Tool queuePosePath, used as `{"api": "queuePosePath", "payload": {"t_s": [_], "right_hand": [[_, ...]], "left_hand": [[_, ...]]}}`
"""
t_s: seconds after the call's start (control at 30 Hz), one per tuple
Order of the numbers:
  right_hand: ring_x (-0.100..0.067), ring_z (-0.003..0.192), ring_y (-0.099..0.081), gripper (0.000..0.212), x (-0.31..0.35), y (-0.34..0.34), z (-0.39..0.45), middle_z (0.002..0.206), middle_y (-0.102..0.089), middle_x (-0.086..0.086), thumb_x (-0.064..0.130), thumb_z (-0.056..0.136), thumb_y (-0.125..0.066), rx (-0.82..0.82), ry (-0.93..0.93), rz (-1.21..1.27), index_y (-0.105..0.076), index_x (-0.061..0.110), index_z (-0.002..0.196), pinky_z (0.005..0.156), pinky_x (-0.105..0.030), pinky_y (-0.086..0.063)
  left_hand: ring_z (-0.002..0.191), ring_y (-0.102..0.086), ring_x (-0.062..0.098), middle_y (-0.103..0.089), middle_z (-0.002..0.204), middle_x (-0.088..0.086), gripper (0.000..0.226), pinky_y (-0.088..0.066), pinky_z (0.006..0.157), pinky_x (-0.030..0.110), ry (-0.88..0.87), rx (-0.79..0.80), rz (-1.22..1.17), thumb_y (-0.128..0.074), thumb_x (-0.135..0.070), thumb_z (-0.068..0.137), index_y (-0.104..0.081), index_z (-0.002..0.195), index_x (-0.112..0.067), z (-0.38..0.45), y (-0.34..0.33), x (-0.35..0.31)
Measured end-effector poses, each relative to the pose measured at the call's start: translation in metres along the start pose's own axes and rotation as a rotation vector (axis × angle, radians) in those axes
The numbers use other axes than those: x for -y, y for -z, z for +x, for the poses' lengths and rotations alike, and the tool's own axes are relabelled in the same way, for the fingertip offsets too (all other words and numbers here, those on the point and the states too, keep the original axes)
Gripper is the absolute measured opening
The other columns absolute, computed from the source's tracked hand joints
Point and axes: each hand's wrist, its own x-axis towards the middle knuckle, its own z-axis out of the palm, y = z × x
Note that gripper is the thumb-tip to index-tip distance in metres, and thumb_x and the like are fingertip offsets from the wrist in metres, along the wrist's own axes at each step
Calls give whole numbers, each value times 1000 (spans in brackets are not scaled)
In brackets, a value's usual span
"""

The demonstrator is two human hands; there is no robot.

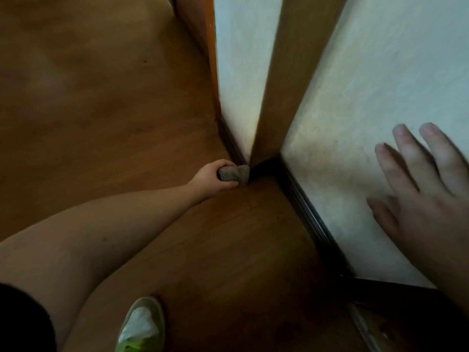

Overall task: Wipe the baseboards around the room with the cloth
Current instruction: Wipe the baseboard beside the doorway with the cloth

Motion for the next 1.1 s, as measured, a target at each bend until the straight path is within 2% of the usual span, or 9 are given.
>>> {"api": "queuePosePath", "payload": {"t_s": [0.13,0.37,0.53,0.67,0.8,0.87,0.93,1.03,1.1], "right_hand": [[-29,154,0,71,3,-3,-7,168,0,-7,42,98,-25,131,-79,18,-8,11,160,117,-62,-20],[-28,154,-2,73,11,20,-10,168,-2,-10,45,96,-27,219,-55,-212,-12,14,160,121,-47,13],[-26,154,-1,77,19,28,-4,168,-2,-8,45,91,-34,218,-92,-176,-14,15,160,120,-44,18],[-28,154,-2,84,22,32,1,168,-3,-8,45,82,-42,317,-120,-83,-23,14,158,119,-46,17],[-28,154,3,81,35,58,13,167,-6,-10,55,87,-34,485,-105,-84,-28,15,157,117,-49,19],[-30,154,6,79,57,86,26,167,-7,-10,63,91,-25,568,-158,87,-20,23,159,119,-54,10],[-21,154,1,72,86,125,44,167,-10,1,66,95,-21,598,-187,485,-15,33,158,122,-52,-1],[-2,149,-19,59,120,189,63,161,-23,16,56,102,-29,487,-196,1090,-20,35,156,121,-32,-23],[-1,146,-29,53,130,219,74,160,-32,10,47,104,-35,476,-231,1277,-25,33,154,116,-21,-30]], "left_hand": [[100,-64,8,-67,107,-8,42,-54,87,27,13,28,-110,-85,-26,78,-62,112,-36,-19,4,-26],[97,-67,1,-70,105,-20,44,-56,81,19,22,61,-325,-87,-26,74,-65,103,-51,-109,25,-61],[99,-66,-1,-67,109,-25,45,-55,78,18,80,24,-419,-86,-25,75,-66,105,-51,-166,47,-74],[99,-65,-2,-66,110,-25,45,-52,77,14,98,-26,-449,-86,-25,75,-65,107,-48,-200,65,-93],[100,-65,1,-67,110,-22,46,-54,79,18,99,-54,-509,-86,-26,75,-65,111,-44,-233,78,-125],[102,-65,2,-67,111,-20,48,-53,80,19,83,-62,-532,-87,-26,74,-64,114,-40,-249,86,-145],[106,-65,5,-66,116,-18,53,-55,84,25,63,-75,-542,-87,-28,72,-63,118,-35,-261,93,-163],[105,-66,12,-67,115,-10,56,-56,87,32,67,-101,-612,-87,-33,69,-62,118,-25,-274,102,-191],[102,-67,13,-68,112,-6,51,-55,86,30,35,-90,-620,-88,-25,72,-62,116,-18,-276,105,-210]]}}
